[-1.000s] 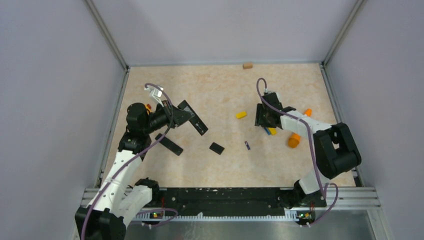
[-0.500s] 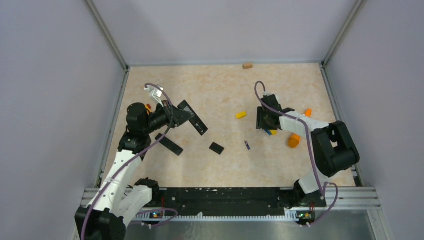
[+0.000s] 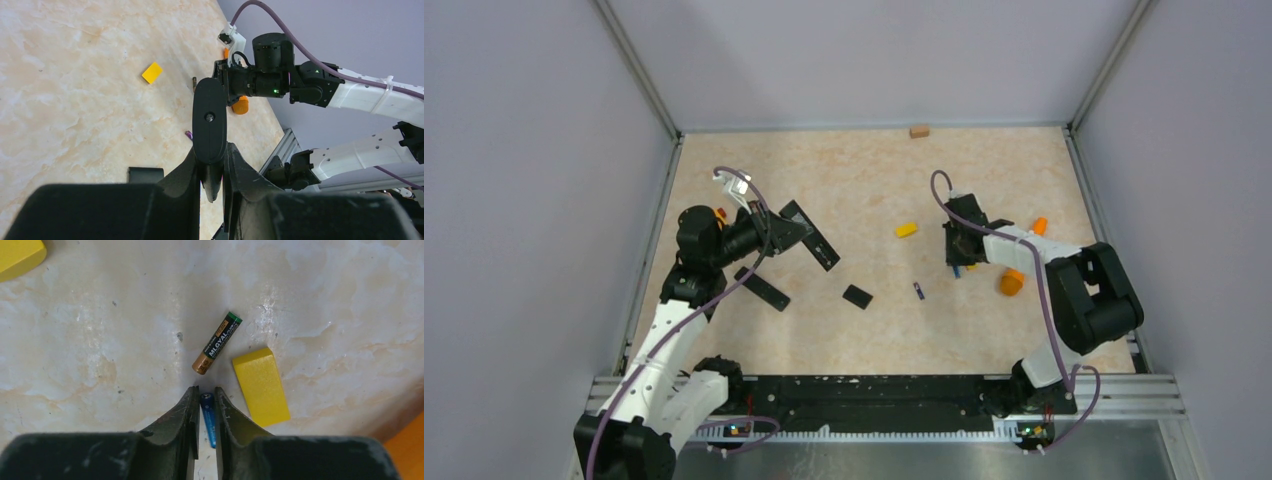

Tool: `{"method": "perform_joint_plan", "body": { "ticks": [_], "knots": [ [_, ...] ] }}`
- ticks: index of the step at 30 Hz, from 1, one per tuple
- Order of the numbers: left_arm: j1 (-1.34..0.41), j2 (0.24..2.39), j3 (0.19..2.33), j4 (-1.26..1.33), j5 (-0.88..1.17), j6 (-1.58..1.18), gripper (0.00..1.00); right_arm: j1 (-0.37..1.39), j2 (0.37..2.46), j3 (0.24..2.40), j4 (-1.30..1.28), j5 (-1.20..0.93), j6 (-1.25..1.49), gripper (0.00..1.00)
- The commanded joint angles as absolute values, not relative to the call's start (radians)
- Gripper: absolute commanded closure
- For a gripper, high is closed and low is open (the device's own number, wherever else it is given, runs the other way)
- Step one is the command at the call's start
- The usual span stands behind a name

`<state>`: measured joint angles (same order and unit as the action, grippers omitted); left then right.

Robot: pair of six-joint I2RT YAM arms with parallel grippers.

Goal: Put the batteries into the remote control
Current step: Pick up the battery from the center of the board.

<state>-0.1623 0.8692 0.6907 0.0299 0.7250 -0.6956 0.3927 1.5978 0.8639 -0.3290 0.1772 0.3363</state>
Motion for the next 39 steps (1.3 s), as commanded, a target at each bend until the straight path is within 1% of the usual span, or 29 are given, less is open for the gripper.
{"method": "perform_joint_plan", "body": {
  "ticks": [1, 3, 5, 8, 12, 16, 17, 19, 24, 27, 29, 32, 35, 39],
  "knots": [
    [-0.161, 0.857, 0.711, 0.055, 0.738, -0.68, 1.0, 0.387, 1.598, 0.864, -0.349, 0.173, 0.325, 0.89],
    [-0.161, 0.855, 0.711, 0.055, 0.74, -0.678, 1.0, 0.388, 1.596, 0.865, -0.354, 0.168, 0.339, 0.93],
    [-0.162, 0.853, 0.711, 0.055, 0.745, -0.675, 1.0, 0.393, 1.584, 0.861, -0.354, 0.155, 0.363, 0.95],
    [-0.161, 0.854, 0.711, 0.055, 0.752, -0.672, 1.0, 0.406, 1.549, 0.852, -0.359, 0.14, 0.436, 0.95],
    [-0.162, 0.854, 0.713, 0.056, 0.769, -0.672, 1.0, 0.421, 1.531, 0.814, -0.389, 0.142, 0.657, 0.94],
    [-0.161, 0.844, 0.712, 0.054, 0.776, -0.674, 1.0, 0.48, 1.526, 0.769, -0.364, 0.212, 0.751, 0.93],
    [-0.161, 0.841, 0.709, 0.054, 0.777, -0.675, 1.0, 0.488, 1.526, 0.767, -0.346, 0.209, 0.739, 0.92],
    [-0.161, 0.838, 0.71, 0.052, 0.782, -0.676, 1.0, 0.503, 1.526, 0.777, -0.323, 0.198, 0.686, 0.87],
    [-0.161, 0.83, 0.716, 0.038, 0.778, -0.664, 1.0, 0.509, 1.53, 0.829, -0.342, 0.171, 0.563, 0.67],
    [-0.161, 0.827, 0.72, 0.026, 0.766, -0.656, 1.0, 0.509, 1.508, 0.843, -0.345, 0.143, 0.542, 0.56],
    [-0.161, 0.826, 0.723, 0.016, 0.759, -0.651, 1.0, 0.509, 1.497, 0.854, -0.372, 0.163, 0.569, 0.48],
    [-0.161, 0.827, 0.728, 0.005, 0.747, -0.644, 1.0, 0.509, 1.477, 0.871, -0.434, 0.209, 0.637, 0.45],
    [-0.161, 0.828, 0.734, -0.038, 0.727, -0.637, 1.0, 0.508, 1.456, 0.892, -0.509, 0.238, 0.75, 0.47],
    [-0.162, 0.827, 0.743, -0.06, 0.698, -0.628, 1.0, 0.516, 1.41, 0.87, -0.499, 0.19, 0.943, 0.48]
  ]
}}
